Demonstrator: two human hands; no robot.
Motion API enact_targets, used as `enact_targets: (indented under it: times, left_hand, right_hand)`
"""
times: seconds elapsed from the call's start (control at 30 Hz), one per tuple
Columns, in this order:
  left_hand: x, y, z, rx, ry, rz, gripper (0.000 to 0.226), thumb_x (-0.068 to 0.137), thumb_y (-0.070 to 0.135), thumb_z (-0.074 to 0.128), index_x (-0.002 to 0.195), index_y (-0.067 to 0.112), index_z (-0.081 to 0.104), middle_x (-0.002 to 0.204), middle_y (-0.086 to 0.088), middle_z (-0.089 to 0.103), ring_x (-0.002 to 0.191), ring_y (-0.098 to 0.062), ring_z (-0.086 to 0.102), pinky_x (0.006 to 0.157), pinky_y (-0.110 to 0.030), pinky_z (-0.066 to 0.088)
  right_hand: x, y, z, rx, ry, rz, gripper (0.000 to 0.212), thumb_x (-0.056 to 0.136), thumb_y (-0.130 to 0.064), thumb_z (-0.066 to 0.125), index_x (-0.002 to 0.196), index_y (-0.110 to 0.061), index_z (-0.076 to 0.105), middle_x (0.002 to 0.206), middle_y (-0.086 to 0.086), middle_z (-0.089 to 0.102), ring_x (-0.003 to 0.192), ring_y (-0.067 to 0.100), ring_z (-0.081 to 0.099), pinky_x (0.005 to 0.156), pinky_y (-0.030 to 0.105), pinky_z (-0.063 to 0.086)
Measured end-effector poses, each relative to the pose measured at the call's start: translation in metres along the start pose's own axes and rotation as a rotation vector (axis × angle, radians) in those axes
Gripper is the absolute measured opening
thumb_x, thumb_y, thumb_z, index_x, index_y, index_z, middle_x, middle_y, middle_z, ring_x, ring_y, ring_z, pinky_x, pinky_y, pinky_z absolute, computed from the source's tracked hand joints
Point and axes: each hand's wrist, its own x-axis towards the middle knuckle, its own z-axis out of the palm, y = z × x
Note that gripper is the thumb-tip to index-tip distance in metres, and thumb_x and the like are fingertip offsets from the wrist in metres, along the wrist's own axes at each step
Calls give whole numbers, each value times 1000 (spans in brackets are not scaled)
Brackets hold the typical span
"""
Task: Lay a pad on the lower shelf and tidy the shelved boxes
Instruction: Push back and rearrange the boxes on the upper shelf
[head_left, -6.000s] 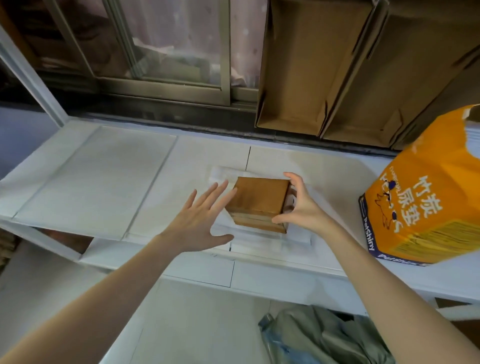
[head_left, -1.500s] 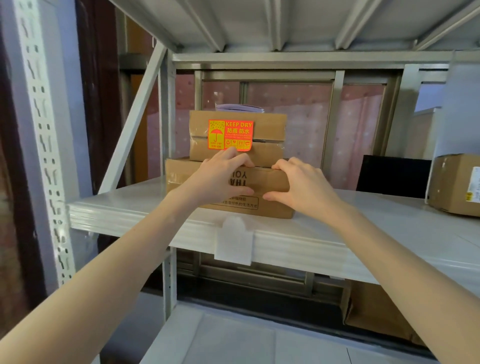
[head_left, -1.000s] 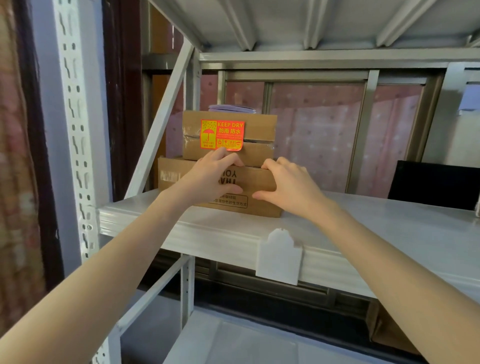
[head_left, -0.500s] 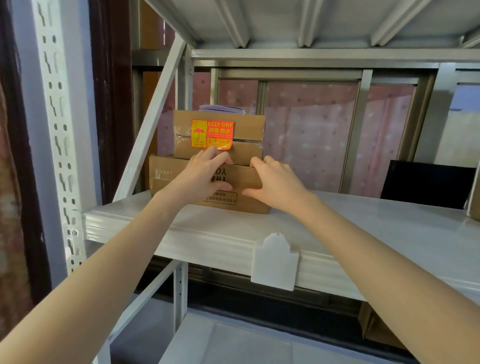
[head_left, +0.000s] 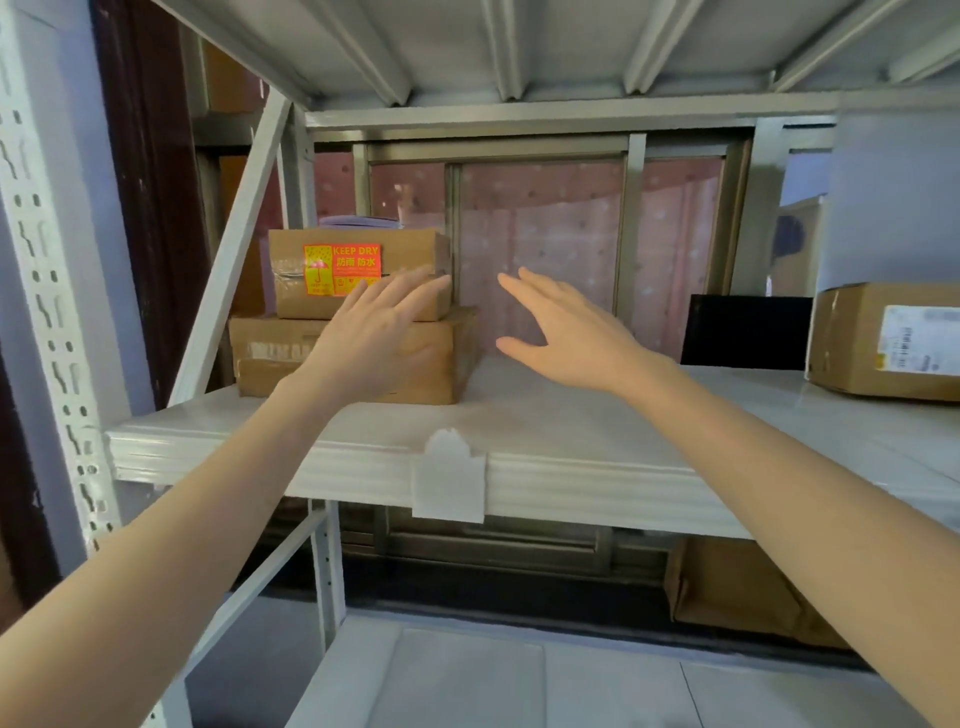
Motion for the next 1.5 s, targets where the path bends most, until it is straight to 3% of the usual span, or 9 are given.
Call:
enact_targets:
  times: [0.47, 0.73, 1.0, 1.2, 1.37, 1.5]
  left_hand:
    - [77, 227, 13, -329, 14, 164, 67, 90, 50, 47, 146, 32, 15, 157, 3, 15, 145, -19, 11, 115, -45, 9]
    - [117, 380, 31, -509, -20, 219, 72, 84, 59, 49, 144, 28, 26, 155, 0, 23, 141, -18, 22, 116, -43, 19]
    - [141, 511, 42, -483, -149, 304, 77, 82, 64, 48, 145, 29, 21, 157, 1, 16, 143, -19, 15, 117, -40, 15]
    - [151, 553, 54, -409, -170, 307, 83, 76, 73, 46, 144, 31, 24, 153, 3, 27, 138, -19, 27, 108, -41, 29]
    - [153, 559, 68, -402, -180, 276, 76, 75, 70, 52, 139, 33, 34, 144, 6, 41, 129, -19, 40, 96, -40, 40]
    - [157, 560, 71, -409, -156, 285, 65, 79, 61, 56, 135, 34, 39, 135, 9, 51, 121, -17, 47, 87, -36, 43]
  right_hand:
    - [-148, 169, -104, -130, 121, 227, 66, 91, -42, 50, 148, -22, 21, 158, 3, 18, 144, 23, 18, 113, 39, 22]
    - [-237, 290, -154, -133, 149, 346, 62, 88, -43, 55, 143, -26, 31, 154, 0, 26, 142, 21, 22, 112, 43, 27]
    - [-309, 379, -189, -143, 153, 433, 58, 88, -45, 54, 140, -26, 37, 152, 1, 31, 140, 22, 23, 111, 41, 26]
    - [-335, 408, -184, -115, 81, 489, 59, 84, -53, 53, 137, -30, 41, 152, 5, 28, 140, 31, 23, 112, 44, 22]
    - [-344, 415, -179, -52, 17, 521, 76, 74, -69, 48, 139, -33, 36, 152, 4, 24, 138, 29, 29, 109, 44, 30]
    - [-344, 421, -173, 0, 13, 505, 75, 77, -59, 59, 141, -29, 34, 148, 4, 29, 129, 24, 41, 104, 35, 36]
